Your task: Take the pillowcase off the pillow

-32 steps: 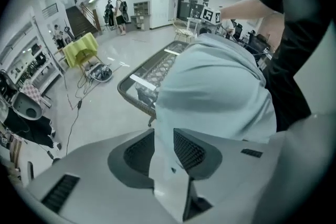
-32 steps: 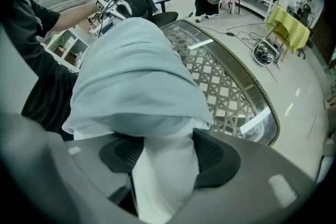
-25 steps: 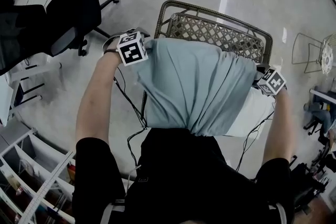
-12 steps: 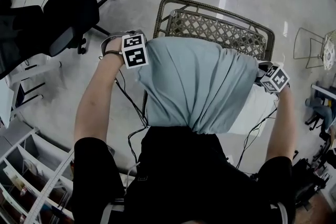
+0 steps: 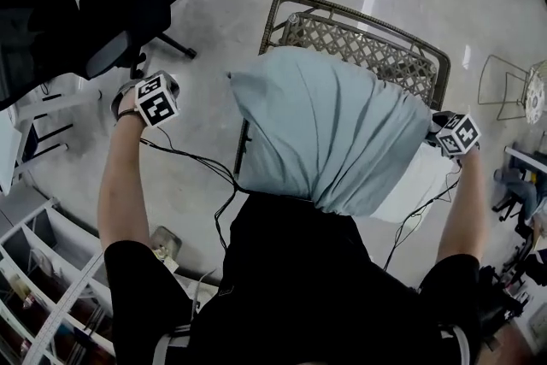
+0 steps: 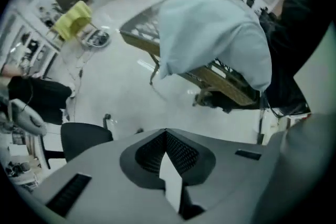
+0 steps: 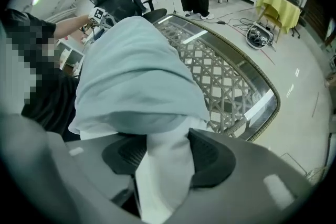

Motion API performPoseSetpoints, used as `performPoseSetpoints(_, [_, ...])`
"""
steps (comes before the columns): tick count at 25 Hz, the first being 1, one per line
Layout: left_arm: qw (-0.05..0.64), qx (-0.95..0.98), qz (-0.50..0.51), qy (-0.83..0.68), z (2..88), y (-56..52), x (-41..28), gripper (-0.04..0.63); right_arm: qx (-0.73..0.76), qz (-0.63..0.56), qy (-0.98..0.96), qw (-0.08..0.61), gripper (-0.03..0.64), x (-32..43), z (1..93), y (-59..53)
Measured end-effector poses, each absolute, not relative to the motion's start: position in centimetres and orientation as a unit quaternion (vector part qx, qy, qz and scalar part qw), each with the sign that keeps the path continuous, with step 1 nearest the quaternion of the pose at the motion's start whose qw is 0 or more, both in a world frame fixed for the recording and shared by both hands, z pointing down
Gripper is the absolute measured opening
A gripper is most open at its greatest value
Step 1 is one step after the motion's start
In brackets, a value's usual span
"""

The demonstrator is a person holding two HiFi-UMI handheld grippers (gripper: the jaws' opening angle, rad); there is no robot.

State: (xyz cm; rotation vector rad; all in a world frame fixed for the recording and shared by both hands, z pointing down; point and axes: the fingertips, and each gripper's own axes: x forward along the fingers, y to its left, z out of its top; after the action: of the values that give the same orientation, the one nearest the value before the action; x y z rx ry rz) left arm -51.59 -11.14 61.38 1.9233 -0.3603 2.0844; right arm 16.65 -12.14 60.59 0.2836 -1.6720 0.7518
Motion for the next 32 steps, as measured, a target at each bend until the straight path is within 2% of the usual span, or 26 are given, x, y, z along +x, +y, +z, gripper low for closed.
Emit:
performPoseSetpoints(2, [0.135,0.701,0.678,-0.175,59.9,-12.5,-50.2,0.005,0.123,0.308,-0.722,0.607,0.257,16.4,60.7,-12.5])
performPoseSetpoints(5, [0.121,0.760,0.609,-0.192,59.2,-14.9,-43.8,0.005,0.105,0.255,-0.709,0.650,0.287,15.7,60.8,-12.7])
performPoseSetpoints(8, [0.114,0.804,0.553,-0.185,58.5,-17.0,-37.9,0.011,0.094,0.217,-0.708,0.665,0.284,14.6,60.5,-13.4])
performPoseSetpoints(10, [0.103,0.817,0.542,-0.168,58.8,-18.0,-35.1,0.097,0.102,0.206,-0.720,0.654,0.274,13.7,60.0,-14.2])
performPoseSetpoints(13, [0.085,0.825,0.542,-0.132,59.5,-19.0,-32.3,0.167,0.108,0.187,-0.733,0.646,0.266,12.3,59.8,-14.9])
performPoseSetpoints(19, [0.096,0.833,0.543,-0.046,62.2,-20.0,-29.6,0.255,0.103,0.186,-0.727,0.652,0.275,11.4,59.9,-14.3])
performPoseSetpoints(22, [0.117,0.825,0.553,0.005,63.0,-19.7,-28.8,0.247,0.102,0.186,-0.726,0.655,0.279,11.3,60.3,-14.3])
performPoseSetpoints(25, [0.110,0.806,0.579,0.053,63.1,-19.2,-28.6,0.204,0.092,0.184,-0.722,0.661,0.276,11.3,60.4,-14.4])
performPoseSetpoints(28, [0.066,0.769,0.630,0.086,63.2,-19.2,-29.5,0.110,0.094,0.186,-0.718,0.664,0.260,11.5,60.1,-14.3])
performPoseSetpoints(30, [0.030,0.742,0.663,0.094,63.2,-19.4,-30.3,0.011,0.103,0.194,-0.716,0.663,0.240,11.7,59.9,-14.0])
performPoseSetpoints(32, [0.013,0.729,0.678,0.089,63.2,-19.4,-30.8,0.011,0.110,0.202,-0.714,0.662,0.225,11.9,59.7,-13.8])
